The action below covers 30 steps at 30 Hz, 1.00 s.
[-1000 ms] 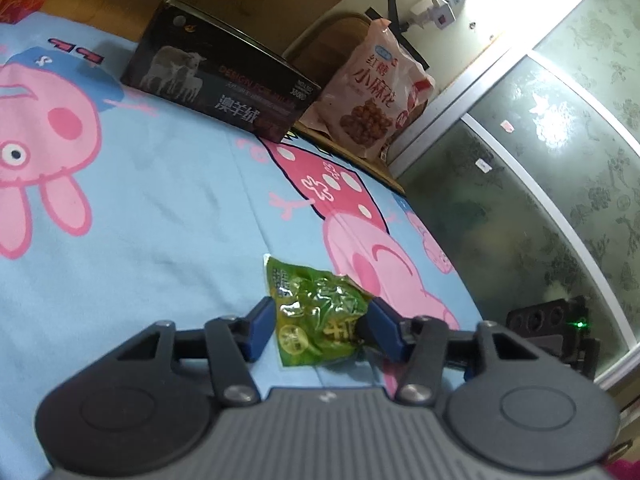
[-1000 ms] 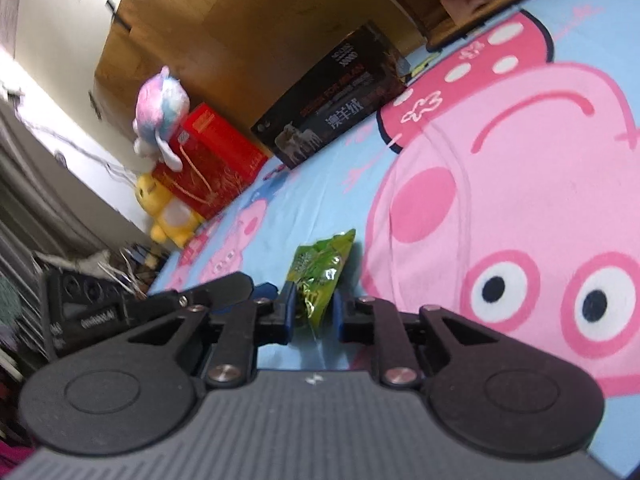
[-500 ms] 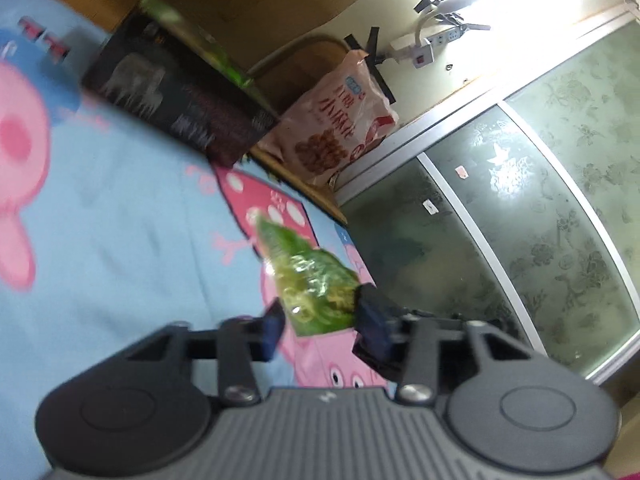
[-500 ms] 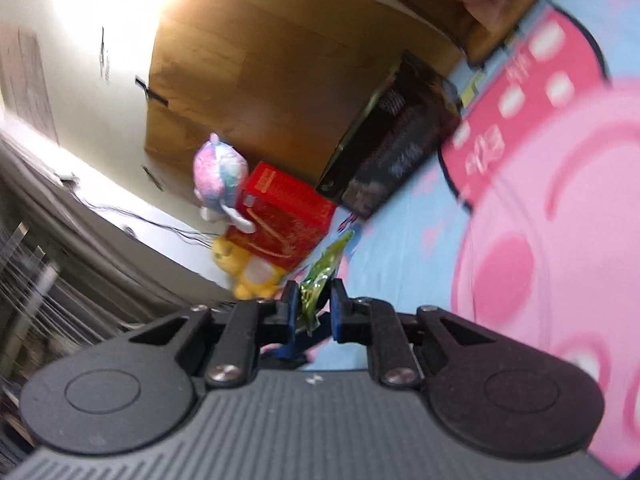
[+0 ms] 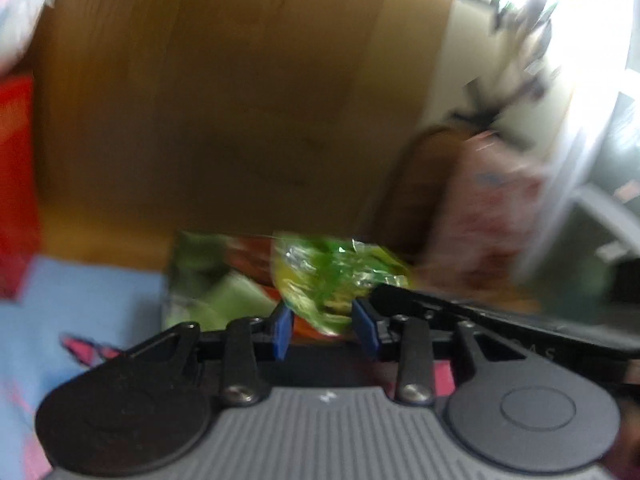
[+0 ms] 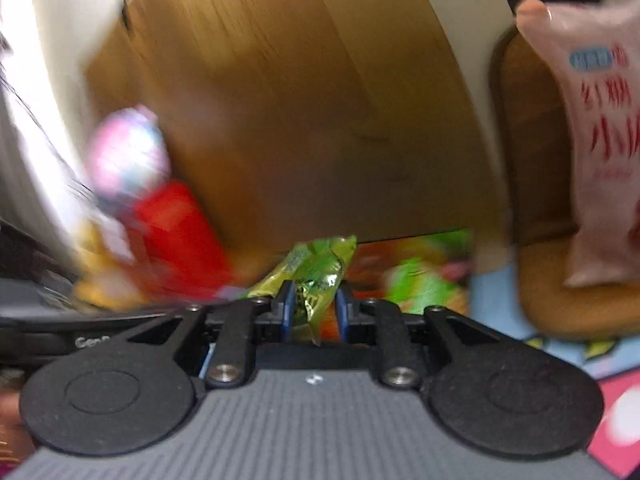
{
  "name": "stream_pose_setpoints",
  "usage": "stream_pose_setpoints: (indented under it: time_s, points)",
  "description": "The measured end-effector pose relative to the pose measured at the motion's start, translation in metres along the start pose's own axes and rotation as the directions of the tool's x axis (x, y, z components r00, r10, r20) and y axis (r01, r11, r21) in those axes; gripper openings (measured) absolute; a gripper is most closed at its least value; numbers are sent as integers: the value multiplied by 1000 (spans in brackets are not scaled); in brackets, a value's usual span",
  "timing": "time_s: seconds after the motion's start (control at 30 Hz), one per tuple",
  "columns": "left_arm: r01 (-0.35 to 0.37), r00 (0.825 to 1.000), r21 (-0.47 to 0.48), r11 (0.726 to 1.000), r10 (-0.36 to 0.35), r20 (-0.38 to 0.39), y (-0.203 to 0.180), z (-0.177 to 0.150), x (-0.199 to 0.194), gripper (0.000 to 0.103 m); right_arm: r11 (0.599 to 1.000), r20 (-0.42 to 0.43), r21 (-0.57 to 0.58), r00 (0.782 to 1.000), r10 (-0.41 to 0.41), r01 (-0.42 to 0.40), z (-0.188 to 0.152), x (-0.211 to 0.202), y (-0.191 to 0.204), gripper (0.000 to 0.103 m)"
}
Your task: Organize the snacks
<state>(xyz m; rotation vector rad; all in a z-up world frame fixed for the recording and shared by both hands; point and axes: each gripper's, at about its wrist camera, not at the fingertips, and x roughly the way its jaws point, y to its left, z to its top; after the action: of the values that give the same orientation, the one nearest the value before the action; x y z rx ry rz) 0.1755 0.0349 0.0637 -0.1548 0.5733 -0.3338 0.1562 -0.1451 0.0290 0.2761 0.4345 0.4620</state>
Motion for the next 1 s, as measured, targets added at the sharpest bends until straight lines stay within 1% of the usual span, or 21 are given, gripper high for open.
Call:
stream_pose_setpoints:
  time_s: [0.03, 0.07, 0.1, 0.13, 0.17, 0.23, 0.27, 0.3, 0.33, 0.37, 0.47, 0.57, 0.63, 0.7, 0.8, 0.83, 0.87, 0.9, 0.93, 0.97, 1.0]
  points:
    - [-39, 999, 23, 999, 39, 3, -2, -2, 3, 34, 999, -11, -19, 999, -33, 33, -1, 4, 2, 34]
    - [-53, 999, 30, 998, 53, 10, -2, -5, 1, 34, 999, -6, -27, 999, -34, 34, -3, 3, 3, 37]
    - [-38, 999, 23, 999, 37, 27, 0, -10, -6, 37, 999, 15, -24, 999, -29, 30, -7, -4, 2, 43]
    - [-24, 999, 15, 1000, 23, 48, 2, -16, -15, 40, 999, 51, -21, 998, -23, 24, -12, -14, 2, 46]
    - [-28, 997, 11, 1000, 27, 73, 3, -23, -25, 45, 1000, 84, -20, 996, -21, 23, -19, -26, 2, 46]
    - [-46, 993, 8, 999, 45, 111, 3, -37, -45, 47, 1000, 107, -8, 994, -19, 20, -34, -48, 2, 46]
    - [-46, 992, 6, 999, 45, 121, 1, -44, -54, 48, 1000, 112, 2, 994, -10, 10, -41, -56, 3, 46]
    - [-41, 991, 3, 999, 40, 125, 0, -52, -64, 51, 1000, 109, 14, 994, 5, -7, -49, -66, 3, 46]
    - [-36, 991, 2, 999, 35, 127, -1, -57, -70, 53, 999, 97, 28, 995, 15, -17, -59, -73, 3, 46]
    - [-29, 992, 4, 1000, 29, 125, -3, -64, -76, 56, 999, 84, 49, 996, 19, -23, -71, -82, 4, 46]
    - [-18, 996, 22, 1000, 16, 88, -15, -91, -89, 57, 994, 62, 113, 998, -3, -4, -101, -103, 1, 46]
    - [-27, 999, 26, 999, 26, 39, -26, -114, -92, 57, 985, 38, 172, 999, -26, 19, -123, -117, 1, 46]
    - [-34, 999, 27, 999, 33, 15, -32, -128, -94, 59, 981, 31, 189, 998, -47, 40, -131, -124, 2, 46]
    - [-38, 999, 20, 999, 38, 11, -37, -137, -95, 60, 981, 28, 183, 997, -73, 66, -135, -130, 4, 46]
    - [-50, 999, 25, 998, 49, 17, -45, -148, -102, 61, 982, 40, 164, 994, -106, 98, -137, -135, 5, 56]
    - [-58, 998, 33, 998, 58, 19, -47, -151, -104, 63, 981, 46, 165, 993, -107, 98, -140, -136, 4, 57]
    - [-60, 998, 38, 997, 59, 18, -50, -152, -105, 70, 980, 45, 176, 994, -103, 94, -142, -137, 1, 57]
    - [-50, 999, 46, 998, 49, 9, -53, -153, -106, 81, 978, 42, 188, 995, -96, 86, -143, -137, -1, 57]
    - [-47, 999, 57, 997, 47, 2, -56, -154, -106, 86, 978, 41, 195, 995, -90, 80, -144, -138, -2, 56]
    - [-66, 998, 75, 995, 66, 7, -60, -155, -106, 92, 976, 41, 202, 995, -94, 84, -144, -138, -4, 57]
    - [-106, 994, 100, 989, 104, 24, -65, -157, -108, 95, 974, 42, 211, 995, -93, 83, -145, -139, -6, 57]
